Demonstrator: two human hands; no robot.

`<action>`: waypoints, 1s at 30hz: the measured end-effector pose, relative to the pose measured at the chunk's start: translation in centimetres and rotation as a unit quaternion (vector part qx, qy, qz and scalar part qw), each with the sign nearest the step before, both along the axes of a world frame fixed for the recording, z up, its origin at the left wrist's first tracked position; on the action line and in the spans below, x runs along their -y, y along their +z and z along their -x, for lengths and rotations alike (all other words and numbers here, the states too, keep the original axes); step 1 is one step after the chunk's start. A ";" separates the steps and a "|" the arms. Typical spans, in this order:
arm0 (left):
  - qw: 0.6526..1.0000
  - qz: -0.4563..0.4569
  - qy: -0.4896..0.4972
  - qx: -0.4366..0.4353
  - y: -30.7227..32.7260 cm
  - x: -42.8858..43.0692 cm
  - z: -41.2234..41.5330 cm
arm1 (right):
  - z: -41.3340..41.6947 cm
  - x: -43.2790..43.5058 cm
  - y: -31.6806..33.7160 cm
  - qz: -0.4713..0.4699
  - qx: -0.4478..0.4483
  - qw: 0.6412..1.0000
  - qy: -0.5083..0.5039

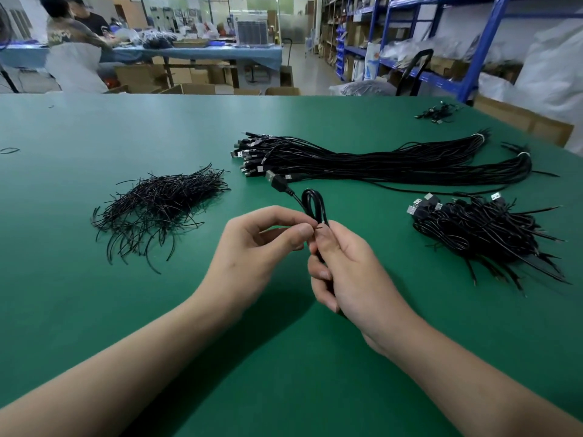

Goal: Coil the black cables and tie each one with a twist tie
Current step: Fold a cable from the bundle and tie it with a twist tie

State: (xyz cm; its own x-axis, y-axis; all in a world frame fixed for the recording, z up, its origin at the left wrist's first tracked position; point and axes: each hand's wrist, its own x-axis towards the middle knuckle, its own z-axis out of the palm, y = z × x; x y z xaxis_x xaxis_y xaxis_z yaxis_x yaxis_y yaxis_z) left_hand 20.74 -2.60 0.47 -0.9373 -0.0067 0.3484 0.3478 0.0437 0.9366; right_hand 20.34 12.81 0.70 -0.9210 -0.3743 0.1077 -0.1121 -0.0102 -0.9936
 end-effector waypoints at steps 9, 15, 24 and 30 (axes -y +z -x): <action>0.991 -0.104 0.021 0.079 -0.6 0.2 -0.3 | -0.2 0.5 0.1 -0.006 0.004 0.999 0.033; 0.986 -0.119 0.003 0.121 -0.5 0.6 -0.3 | 0.0 0.2 -0.4 -0.014 -0.008 0.997 0.072; 0.998 -0.002 0.048 0.045 -0.2 0.8 -0.7 | 0.1 -0.2 -1.0 -0.152 -0.114 0.982 0.013; 0.998 0.041 0.050 0.002 -0.2 0.6 -0.9 | 0.0 -0.5 -0.7 -0.205 -0.150 0.967 -0.004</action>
